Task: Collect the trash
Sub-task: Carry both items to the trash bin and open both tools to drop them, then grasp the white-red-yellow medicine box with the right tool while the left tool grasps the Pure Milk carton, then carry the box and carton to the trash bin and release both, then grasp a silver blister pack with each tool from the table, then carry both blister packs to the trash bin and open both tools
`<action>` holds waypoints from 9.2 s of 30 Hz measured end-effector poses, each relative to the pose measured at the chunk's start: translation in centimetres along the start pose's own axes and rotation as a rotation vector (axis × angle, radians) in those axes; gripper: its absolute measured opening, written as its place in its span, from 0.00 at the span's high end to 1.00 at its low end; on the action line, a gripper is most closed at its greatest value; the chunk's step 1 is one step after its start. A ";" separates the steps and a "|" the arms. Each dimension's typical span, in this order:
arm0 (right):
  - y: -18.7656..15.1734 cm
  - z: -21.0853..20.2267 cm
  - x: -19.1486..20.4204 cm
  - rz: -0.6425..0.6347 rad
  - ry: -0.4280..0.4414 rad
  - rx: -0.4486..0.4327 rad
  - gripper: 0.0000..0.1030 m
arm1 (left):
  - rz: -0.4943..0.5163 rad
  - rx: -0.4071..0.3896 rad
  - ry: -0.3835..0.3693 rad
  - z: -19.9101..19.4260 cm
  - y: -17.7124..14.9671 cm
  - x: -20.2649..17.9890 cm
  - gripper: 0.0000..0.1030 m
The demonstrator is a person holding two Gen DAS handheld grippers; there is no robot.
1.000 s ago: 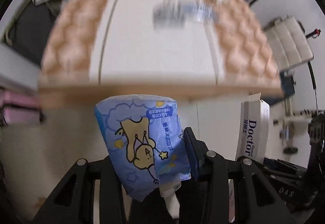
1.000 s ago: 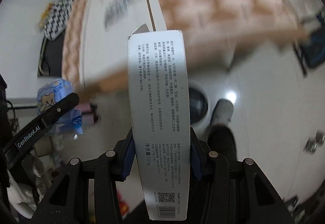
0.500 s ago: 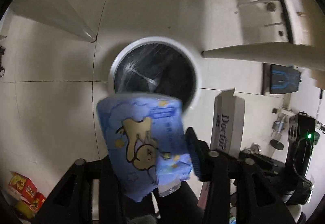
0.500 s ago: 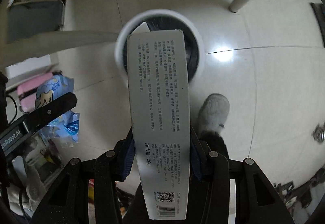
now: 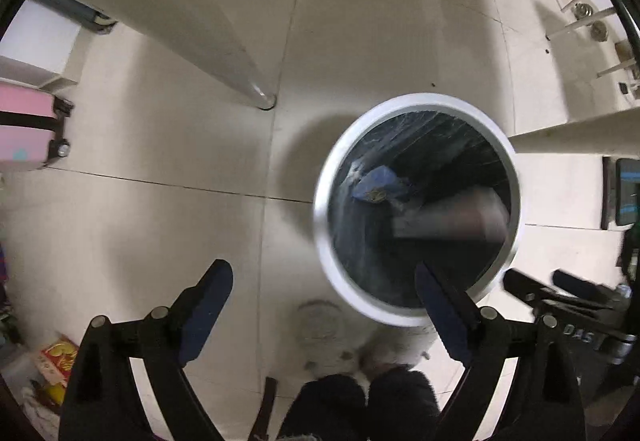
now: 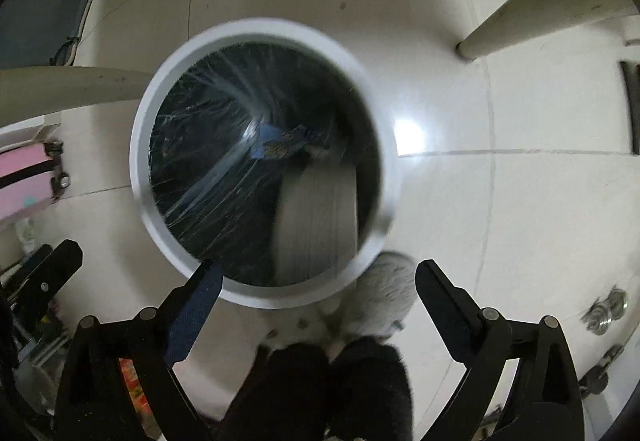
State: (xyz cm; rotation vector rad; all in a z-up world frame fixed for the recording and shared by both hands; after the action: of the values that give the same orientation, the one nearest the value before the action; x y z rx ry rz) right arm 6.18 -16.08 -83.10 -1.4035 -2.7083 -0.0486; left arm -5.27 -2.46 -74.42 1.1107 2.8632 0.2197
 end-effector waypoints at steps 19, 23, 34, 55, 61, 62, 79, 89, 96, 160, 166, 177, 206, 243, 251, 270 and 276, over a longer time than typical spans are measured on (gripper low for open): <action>-2.5 -19.4 1.2 -0.023 -0.109 -0.143 0.04 | 0.033 -0.052 0.033 -15.8 -1.5 -0.1 0.10; -3.7 -24.7 2.3 -0.019 -0.095 -0.166 0.04 | 0.031 -0.063 0.020 -20.1 -1.8 0.6 0.10; -6.2 -41.1 6.4 0.001 -0.031 -0.219 0.04 | 0.026 -0.139 -0.010 -31.9 -1.0 2.7 0.10; 30.0 -53.4 -1.3 0.082 0.063 -0.376 0.04 | -0.181 -0.269 0.036 -36.6 29.7 -5.0 0.10; 44.8 -48.2 -0.9 -0.057 0.031 -0.291 0.05 | -0.257 -0.248 0.057 -33.3 40.0 -6.8 0.10; 46.8 -47.1 -0.5 -0.080 0.033 -0.269 0.05 | -0.266 -0.243 0.053 -32.8 41.1 -6.9 0.11; 53.8 -45.1 1.2 -0.246 -0.095 -0.294 0.20 | -0.423 -0.203 -0.104 -27.5 49.7 -7.1 0.53; 49.1 -45.0 -2.8 -0.225 -0.069 -0.165 0.19 | -0.203 -0.151 -0.020 -28.3 42.7 -7.6 0.52; 47.9 -44.6 -1.6 -0.215 -0.131 -0.221 0.18 | -0.212 -0.156 0.002 -27.1 43.3 -7.6 0.55; 0.3 -2.6 -0.5 0.260 0.124 -0.139 0.00 | -0.019 -0.022 -0.129 0.3 2.6 0.5 0.10; 0.4 -4.5 0.2 0.168 0.026 -0.142 0.00 | 0.059 -0.041 -0.055 -2.0 1.0 0.8 0.10; -0.9 -11.6 0.2 0.041 -0.088 -0.161 0.00 | 0.102 -0.060 -0.017 -9.0 -0.3 -0.1 0.10; -2.8 -47.3 6.8 0.058 0.043 -0.324 0.00 | 0.043 -0.254 -0.036 -36.1 1.9 2.0 0.10; 38.2 -44.4 5.5 -0.528 -0.038 -0.120 0.31 | -0.410 -0.157 -0.004 -30.0 27.3 -3.6 0.10; 41.3 -45.5 -0.8 -0.201 0.031 -0.117 0.12 | -0.282 -0.105 -0.028 -27.0 30.6 -5.6 0.19; 40.3 -47.6 -1.1 -0.335 -0.048 -0.271 0.36 | -0.152 -0.228 0.024 -31.9 32.1 -9.4 0.48; 36.5 -52.2 -2.1 -0.271 -0.040 -0.396 0.36 | -0.113 -0.332 -0.027 -37.8 29.9 -9.6 0.48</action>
State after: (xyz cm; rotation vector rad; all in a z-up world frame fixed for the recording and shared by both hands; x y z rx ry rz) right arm 40.63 -0.42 -31.85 -1.1035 -3.0205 -0.6117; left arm 17.56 8.73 -32.40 0.8791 2.7180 0.6386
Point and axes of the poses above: each gripper's, at about its wrist camera, not at the fingertips, and z roughly the way its jaws point, x to its left, y to its top, the point moved 7 cm from there along z, roughly the way its jaws point, and after that the axes turned 12 degrees about -x, right-handed, at the moved point
